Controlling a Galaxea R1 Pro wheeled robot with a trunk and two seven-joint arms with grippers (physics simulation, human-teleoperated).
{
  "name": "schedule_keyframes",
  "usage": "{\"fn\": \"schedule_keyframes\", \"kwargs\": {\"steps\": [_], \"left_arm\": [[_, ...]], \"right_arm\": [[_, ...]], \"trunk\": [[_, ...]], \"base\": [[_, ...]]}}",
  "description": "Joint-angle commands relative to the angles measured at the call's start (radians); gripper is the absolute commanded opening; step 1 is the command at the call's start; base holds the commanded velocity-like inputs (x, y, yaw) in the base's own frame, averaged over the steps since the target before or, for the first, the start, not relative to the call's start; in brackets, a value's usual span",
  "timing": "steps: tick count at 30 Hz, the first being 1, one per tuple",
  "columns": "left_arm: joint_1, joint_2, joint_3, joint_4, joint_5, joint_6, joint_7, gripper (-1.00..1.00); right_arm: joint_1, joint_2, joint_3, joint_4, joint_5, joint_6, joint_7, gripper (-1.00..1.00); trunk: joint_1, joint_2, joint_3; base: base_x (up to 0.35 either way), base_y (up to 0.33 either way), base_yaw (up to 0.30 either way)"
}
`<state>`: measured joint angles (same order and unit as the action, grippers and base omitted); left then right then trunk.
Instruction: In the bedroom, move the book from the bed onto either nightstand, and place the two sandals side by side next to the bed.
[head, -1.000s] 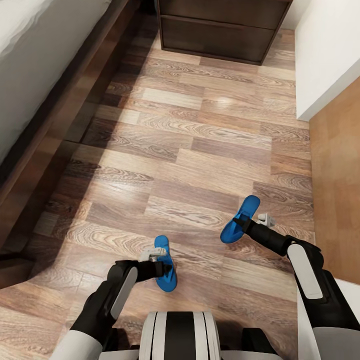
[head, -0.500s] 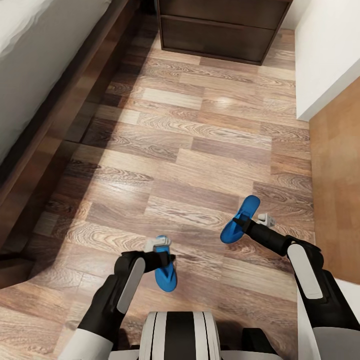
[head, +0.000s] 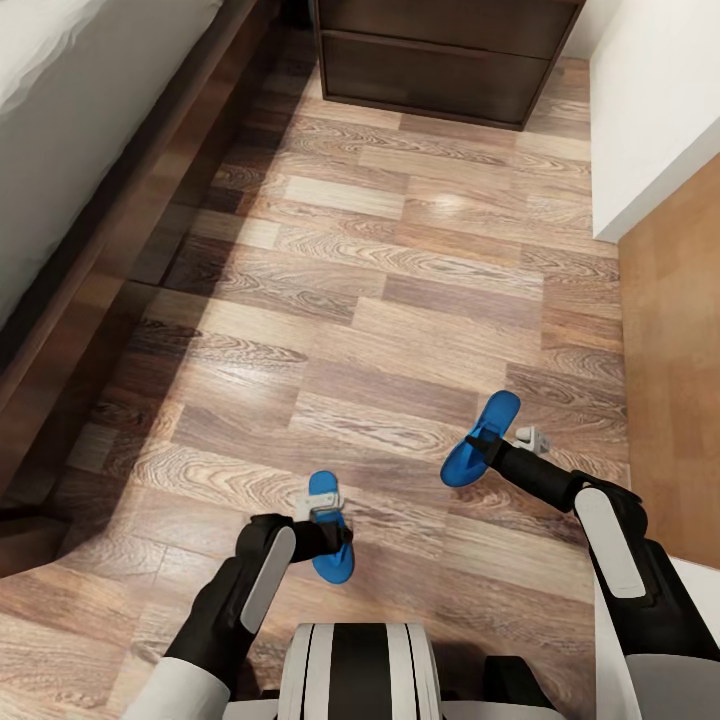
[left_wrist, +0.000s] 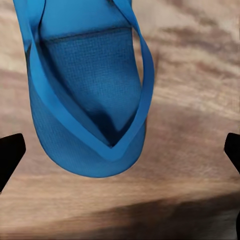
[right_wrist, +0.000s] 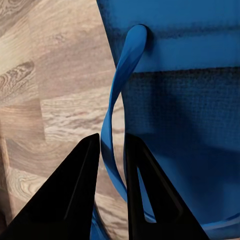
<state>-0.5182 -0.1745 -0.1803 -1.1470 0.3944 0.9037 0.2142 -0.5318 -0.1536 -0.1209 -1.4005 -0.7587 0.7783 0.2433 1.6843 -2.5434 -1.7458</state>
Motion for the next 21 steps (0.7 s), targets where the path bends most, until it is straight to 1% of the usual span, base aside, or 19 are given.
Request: {"fn": "schedule_keyframes", "kwargs": {"steps": [1,4,13,21], "left_arm": [[0.0,0.0,-0.001,0.002,0.011,0.003,0.01,1.0],[0.0,0.0,-0.001,0.004,0.012,0.003,0.01,1.0],[0.0,0.001,-0.001,0.006,0.012,0.003,0.01,1.0],[0.0,0.003,0.003,0.003,0.011,0.003,0.01,1.0]], "right_arm": [[0.0,0.0,-0.002,0.0,0.002,0.005,0.008,-1.0],[0.0,0.0,-0.002,0.0,0.002,0.006,0.008,-1.0],[0.0,0.0,-0.002,0.0,0.002,0.006,0.008,-1.0],[0.0,0.0,-0.002,0.0,0.002,0.006,0.008,-1.0]], "trunk": [[0.0,0.0,0.0],[0.0,0.0,0.0],[0.004,-0.002,-0.035],[0.004,-0.002,-0.035]], "base": [[0.0,0.0,0.0],[0.0,0.0,0.0],[0.0,0.0,0.0],[0.0,0.0,0.0]]}}
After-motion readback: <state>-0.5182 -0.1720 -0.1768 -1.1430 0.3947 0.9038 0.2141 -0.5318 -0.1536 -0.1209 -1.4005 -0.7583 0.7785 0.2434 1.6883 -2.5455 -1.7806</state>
